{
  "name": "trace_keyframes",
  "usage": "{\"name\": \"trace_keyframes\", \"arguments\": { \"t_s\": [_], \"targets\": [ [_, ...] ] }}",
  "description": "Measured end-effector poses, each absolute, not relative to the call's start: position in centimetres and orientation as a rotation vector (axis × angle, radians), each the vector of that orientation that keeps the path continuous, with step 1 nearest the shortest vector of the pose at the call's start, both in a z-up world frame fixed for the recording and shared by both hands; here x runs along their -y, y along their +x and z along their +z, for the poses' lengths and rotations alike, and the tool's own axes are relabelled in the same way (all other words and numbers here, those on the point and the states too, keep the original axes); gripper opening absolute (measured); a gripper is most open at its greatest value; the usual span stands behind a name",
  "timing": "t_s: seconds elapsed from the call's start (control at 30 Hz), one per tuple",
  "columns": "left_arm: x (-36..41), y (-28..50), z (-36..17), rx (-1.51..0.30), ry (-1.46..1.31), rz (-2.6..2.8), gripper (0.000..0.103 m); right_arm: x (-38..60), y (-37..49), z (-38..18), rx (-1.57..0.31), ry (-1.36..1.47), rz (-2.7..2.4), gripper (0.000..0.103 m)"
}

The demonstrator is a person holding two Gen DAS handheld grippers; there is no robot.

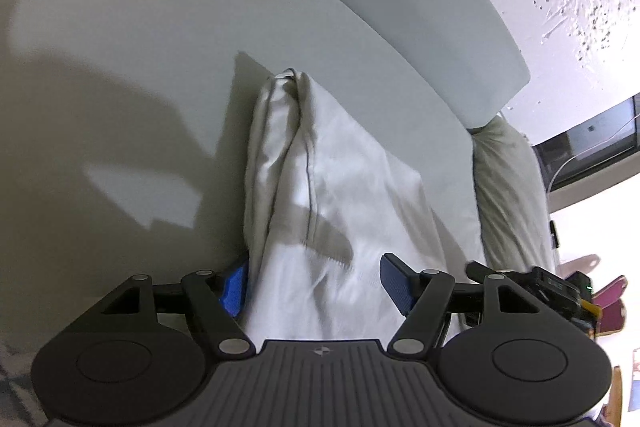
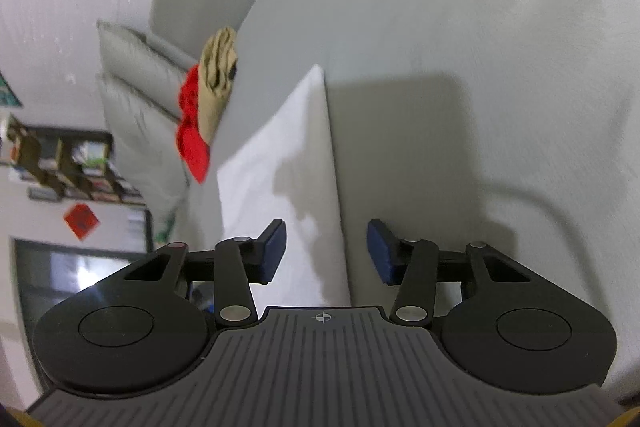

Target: Fold clothes

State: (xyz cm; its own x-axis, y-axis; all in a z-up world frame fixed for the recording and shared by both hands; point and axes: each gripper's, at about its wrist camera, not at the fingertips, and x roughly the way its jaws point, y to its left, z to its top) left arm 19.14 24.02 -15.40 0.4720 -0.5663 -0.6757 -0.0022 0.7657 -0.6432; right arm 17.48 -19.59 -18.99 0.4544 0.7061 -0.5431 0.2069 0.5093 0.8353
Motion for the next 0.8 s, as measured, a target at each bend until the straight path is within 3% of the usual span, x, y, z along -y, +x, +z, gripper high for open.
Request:
{"name": "trace_keyframes", "arguments": {
  "t_s": [0.23, 0.33, 0.37, 0.43, 0.57, 0.8],
  "targets": [
    [-22.2, 21.2, -16.2, -1.031, -0.609, -0.426, 0.065, 17.7, 22.3, -20.4, -1.067, 1.036, 0.404, 0.046],
    [-21.5, 21.7, -16.1, -1.024, -0.589, -0.409, 0.063, 16.6, 23.7, -20.7, -1.048, 0.980, 0.382, 0.034],
    [-21.3, 21.7, -16.1, -1.024, -0.585, -0.396, 0.058, 16.1, 24.1, -20.7, -1.038, 0.957, 0.372, 0.027],
    [-20.6, 21.8, -15.6, -1.028, -0.567, -0.366, 0.014, 15.3, 24.4, -20.8, -1.033, 0.921, 0.320, 0.006],
    [-17.5, 20.0, -12.5, -0.948, -0.401, -0.321, 0.011, 13.4, 22.3, -17.5, -0.896, 0.715, 0.269, 0.005],
    [-9.4, 9.9, -3.6, -0.549, -0.071, -0.419, 0.011, 14.2, 12.4, -8.2, -0.577, 0.535, 0.200, 0.004]
  ]
}}
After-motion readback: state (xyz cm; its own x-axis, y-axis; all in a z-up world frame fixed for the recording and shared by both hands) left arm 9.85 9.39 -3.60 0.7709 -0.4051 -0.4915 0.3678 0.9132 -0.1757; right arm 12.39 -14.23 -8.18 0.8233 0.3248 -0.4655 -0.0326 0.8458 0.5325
